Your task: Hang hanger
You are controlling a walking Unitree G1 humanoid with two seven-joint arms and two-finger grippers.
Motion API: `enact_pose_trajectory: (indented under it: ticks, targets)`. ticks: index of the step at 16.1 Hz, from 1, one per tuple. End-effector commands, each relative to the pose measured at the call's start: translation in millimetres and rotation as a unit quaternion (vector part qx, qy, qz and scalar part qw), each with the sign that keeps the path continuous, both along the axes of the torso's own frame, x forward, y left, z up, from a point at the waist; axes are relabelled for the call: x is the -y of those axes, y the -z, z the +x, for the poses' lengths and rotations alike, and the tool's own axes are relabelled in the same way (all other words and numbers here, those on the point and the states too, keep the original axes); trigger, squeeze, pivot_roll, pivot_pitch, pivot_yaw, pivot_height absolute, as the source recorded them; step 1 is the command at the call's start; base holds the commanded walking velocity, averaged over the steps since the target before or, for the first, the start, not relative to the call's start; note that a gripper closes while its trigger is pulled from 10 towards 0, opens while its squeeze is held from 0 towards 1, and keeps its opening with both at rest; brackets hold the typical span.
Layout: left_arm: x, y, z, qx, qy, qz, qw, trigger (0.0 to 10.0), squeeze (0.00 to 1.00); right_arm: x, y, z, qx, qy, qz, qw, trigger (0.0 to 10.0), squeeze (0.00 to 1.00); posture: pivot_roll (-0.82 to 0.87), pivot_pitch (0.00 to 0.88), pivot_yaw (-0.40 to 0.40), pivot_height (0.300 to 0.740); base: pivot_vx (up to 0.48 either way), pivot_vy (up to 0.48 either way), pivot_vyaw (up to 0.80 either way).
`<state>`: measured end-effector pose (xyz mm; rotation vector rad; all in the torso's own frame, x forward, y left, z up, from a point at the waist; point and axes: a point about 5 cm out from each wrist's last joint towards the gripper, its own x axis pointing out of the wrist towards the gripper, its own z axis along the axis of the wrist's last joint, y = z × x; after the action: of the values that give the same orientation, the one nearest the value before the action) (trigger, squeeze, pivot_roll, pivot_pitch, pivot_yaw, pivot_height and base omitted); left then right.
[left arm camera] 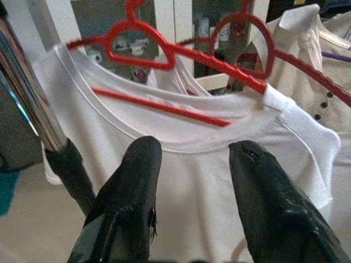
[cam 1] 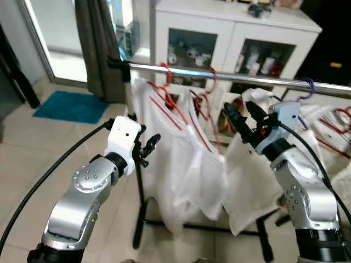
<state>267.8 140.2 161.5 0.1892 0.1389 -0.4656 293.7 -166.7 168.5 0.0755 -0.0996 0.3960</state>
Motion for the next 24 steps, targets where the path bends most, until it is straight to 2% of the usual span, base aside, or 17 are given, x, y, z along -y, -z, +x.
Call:
enact_pose_trajectory:
  ticks: [1,6,8,11,14,17,19,21,22,23,24]
  targets:
    - [-1.4,0,0.9,0.004,-0.001,0.005,1.000,10.0,0.00,-4.6,-8,-1.9,0.009,-0.005,0.003,1.000,10.0,1.00,-0.07,0.000,-0.042,0.719,0.000,-0.394,0.00]
    - [-1.7,-1,3.9,0.007,0.003,0.013,1.000,10.0,0.00,0.1,-13,2.3,0.010,0.008,0.001,1.000,10.0,1.00,-0.07,0.000,-0.043,0.719,0.000,-0.380,0.00]
    - [-2.2,0,4.1,0.005,0.001,0.007,1.000,10.0,0.00,1.9,-11,5.9,-0.002,0.028,-0.015,0.999,10.0,1.00,-0.07,0.000,-0.050,0.719,0.000,0.000,0.00]
    - [6.3,1,-4.0,0.007,0.059,0.016,0.998,10.0,0.00,7.3,-6,22.9,-0.038,0.078,-0.023,0.996,10.0,1.00,-0.06,0.000,-0.062,0.719,0.000,0.000,0.00]
    - [5.7,1,-4.7,0.008,0.067,0.024,0.997,10.0,0.00,4.3,-5,35.1,-0.052,0.077,-0.040,0.995,10.0,1.00,-0.04,0.000,-0.072,0.719,0.000,0.000,0.00]
    - [4.0,0,-3.2,0.010,0.070,0.027,0.997,10.0,0.00,1.5,0,43.4,-0.075,0.078,-0.038,0.993,10.0,1.00,-0.03,0.000,-0.080,0.719,0.000,0.000,0.00]
    - [5.0,-2,-2.5,0.012,0.082,0.028,0.996,10.0,0.00,5.1,7,58.0,-0.105,0.110,-0.062,0.986,10.0,1.00,-0.03,0.000,-0.073,0.719,0.000,0.000,0.00]
    - [4.7,-4,-2.7,0.012,0.097,0.033,0.995,10.0,0.00,15.5,5,76.9,-0.138,0.159,-0.056,0.976,10.0,1.00,-0.04,0.000,-0.062,0.719,0.000,0.000,0.00]
    - [4.4,-5,-2.7,0.012,0.102,0.036,0.994,10.0,0.00,19.1,1,84.2,-0.141,0.172,-0.051,0.974,10.0,0.86,-0.04,0.000,-0.056,0.719,0.000,0.000,0.00]
    - [3.9,-6,-2.9,0.011,0.106,0.039,0.993,10.0,0.00,18.9,-1,90.0,-0.149,0.167,-0.055,0.973,10.0,0.00,-0.03,0.000,-0.055,0.719,0.000,0.000,0.00]
    - [3.3,-7,-3.4,0.011,0.112,0.042,0.993,10.0,0.00,18.0,-2,95.4,-0.160,0.160,-0.068,0.972,10.0,0.00,-0.03,0.000,-0.055,0.719,0.000,0.000,0.00]
